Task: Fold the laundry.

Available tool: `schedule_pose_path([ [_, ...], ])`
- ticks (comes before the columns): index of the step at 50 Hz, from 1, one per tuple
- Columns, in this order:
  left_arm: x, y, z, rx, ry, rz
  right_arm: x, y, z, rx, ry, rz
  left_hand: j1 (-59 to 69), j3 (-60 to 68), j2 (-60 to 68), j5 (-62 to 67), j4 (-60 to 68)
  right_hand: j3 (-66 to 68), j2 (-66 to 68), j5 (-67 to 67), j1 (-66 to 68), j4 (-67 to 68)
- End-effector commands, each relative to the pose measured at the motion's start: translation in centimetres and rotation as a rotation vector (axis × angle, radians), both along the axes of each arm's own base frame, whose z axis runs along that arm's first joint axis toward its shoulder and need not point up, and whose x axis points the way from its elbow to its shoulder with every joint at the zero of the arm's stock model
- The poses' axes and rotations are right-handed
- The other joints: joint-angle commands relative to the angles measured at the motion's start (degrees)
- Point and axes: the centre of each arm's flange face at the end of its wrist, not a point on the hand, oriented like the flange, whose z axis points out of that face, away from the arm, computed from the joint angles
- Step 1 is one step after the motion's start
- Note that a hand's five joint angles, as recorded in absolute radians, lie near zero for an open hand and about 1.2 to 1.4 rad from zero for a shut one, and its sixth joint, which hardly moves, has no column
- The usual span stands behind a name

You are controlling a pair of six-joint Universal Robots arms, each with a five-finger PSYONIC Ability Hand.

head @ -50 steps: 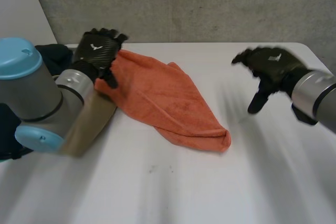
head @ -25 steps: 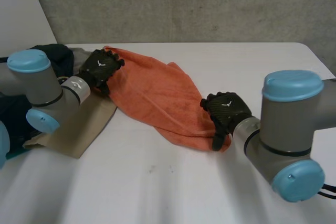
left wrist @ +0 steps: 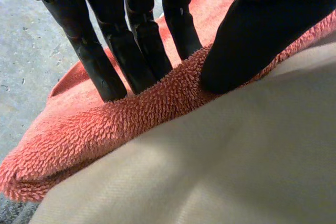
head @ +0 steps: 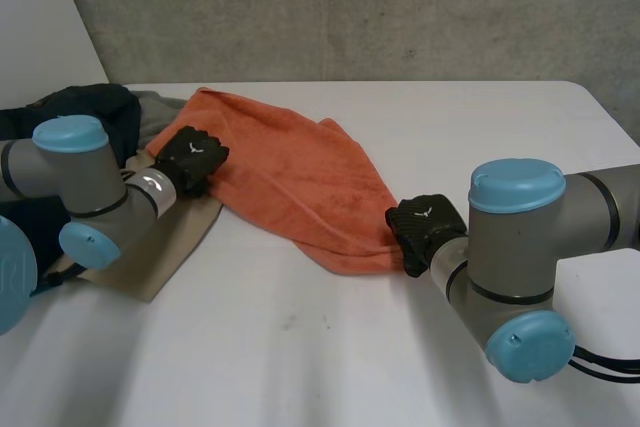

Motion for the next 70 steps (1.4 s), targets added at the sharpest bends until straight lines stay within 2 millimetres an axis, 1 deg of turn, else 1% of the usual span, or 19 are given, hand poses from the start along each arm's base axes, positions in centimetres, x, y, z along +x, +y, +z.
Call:
schedule_pose_path([
  [1,-0.7,0.3,0.7,-0.079,-0.081,0.011,-0.3,-0.8,1.6,-0.068,-0.008,-0.003,16.0,13.6,13.0,14.2,13.0,16.9,16.3,19.3,25.9,17.4],
  [5,-2.2,2.0,4.1,-0.131,-0.074,0.033,-1.2,-1.1,4.0,-0.138,0.016,-0.002,16.0,13.6,13.0,14.2,13.0,16.9,16.3,19.3,25.9,17.4],
  [10,-2.6,5.3,8.2,-0.136,-0.011,0.058,-4.7,-3.4,7.0,-0.234,0.134,-0.054,16.0,13.6,13.0,14.2,13.0,16.9,16.3,19.3,25.9,17.4],
  [13,-2.7,8.5,10.4,-0.094,0.071,0.053,-5.8,-4.3,8.2,-0.279,0.177,-0.070,16.0,13.6,13.0,14.2,13.0,16.9,16.3,19.3,25.9,17.4],
  [14,-3.2,10.5,11.1,-0.060,0.120,0.033,-6.2,-4.5,9.1,-0.318,0.192,-0.073,16.0,13.6,13.0,14.2,13.0,16.9,16.3,19.3,25.9,17.4],
  [19,-4.3,16.5,11.8,0.062,0.249,-0.024,-6.0,-3.9,12.0,-0.423,0.194,-0.020,16.0,13.6,13.0,14.2,13.0,16.9,16.3,19.3,25.9,17.4],
  [24,-4.2,19.5,9.3,0.218,0.292,-0.002,-5.6,-3.4,11.4,-0.408,0.180,0.065,16.0,13.6,13.0,14.2,13.0,16.9,16.3,19.3,25.9,17.4],
  [25,-4.2,19.7,8.7,0.244,0.290,0.007,-5.5,-3.3,11.3,-0.402,0.175,0.073,4.5,2.2,1.6,2.7,1.6,16.9,16.3,19.3,25.9,17.4],
  [26,-4.1,19.7,7.7,0.283,0.287,0.029,-5.5,-3.1,10.9,-0.385,0.174,0.082,-30.6,-32.9,-33.5,-32.4,-33.5,16.9,16.3,19.3,25.9,17.4],
  [28,-4.0,19.5,7.0,0.306,0.281,0.049,-5.5,-2.8,10.3,-0.368,0.179,0.086,-46.0,-48.4,-49.0,-47.8,-49.0,16.9,16.3,19.3,25.9,17.4],
  [33,-3.7,17.5,8.1,0.250,0.303,0.112,-5.7,-2.2,9.2,-0.340,0.198,0.098,-45.8,-48.1,-48.7,-47.5,-48.7,16.9,16.3,19.3,25.9,17.4],
  [38,-1.8,13.1,10.4,0.156,0.363,0.209,-5.9,-1.9,8.6,-0.319,0.202,0.102,-44.1,-46.4,-47.0,-45.9,-47.0,16.9,16.3,19.3,25.9,17.4],
  [40,-1.8,12.6,10.7,0.141,0.368,0.210,-5.9,-1.8,8.4,-0.311,0.203,0.104,-42.2,-44.6,-45.1,-44.0,-45.1,16.9,16.3,19.3,25.9,17.4],
  [44,-2.7,11.2,7.3,0.199,0.322,0.210,-5.9,-1.5,8.1,-0.299,0.205,0.107,-41.4,-43.7,-44.3,-43.2,-44.3,16.9,16.3,19.3,25.9,17.4],
  [48,-3.8,10.4,5.3,0.201,0.255,0.191,-6.0,-1.3,7.9,-0.291,0.207,0.106,-36.3,-38.7,-39.3,-38.1,-39.3,16.9,16.3,19.3,25.9,17.4],
  [53,-4.0,9.9,3.4,0.163,0.099,0.173,-6.2,-1.1,7.5,-0.276,0.212,0.107,-36.5,-38.8,-39.4,-38.3,-39.4,16.9,16.3,19.3,25.9,17.4],
  [61,-3.4,10.8,3.1,0.195,0.008,0.220,-6.4,-0.9,6.8,-0.255,0.221,0.107,-36.0,-38.3,-38.9,-37.8,-38.9,16.9,16.3,19.3,25.9,17.4],
  [67,-3.2,11.9,7.2,0.175,0.081,0.221,-7.1,-1.4,6.8,-0.250,0.226,0.083,-36.5,-38.8,-39.4,-38.3,-39.4,16.9,16.3,19.3,25.9,17.4],
  [70,-3.2,12.6,7.7,0.174,0.085,0.214,-7.1,-1.4,6.8,-0.248,0.226,0.084,-36.8,-39.2,-39.8,-38.6,-39.7,16.9,16.3,19.3,25.9,17.4],
])
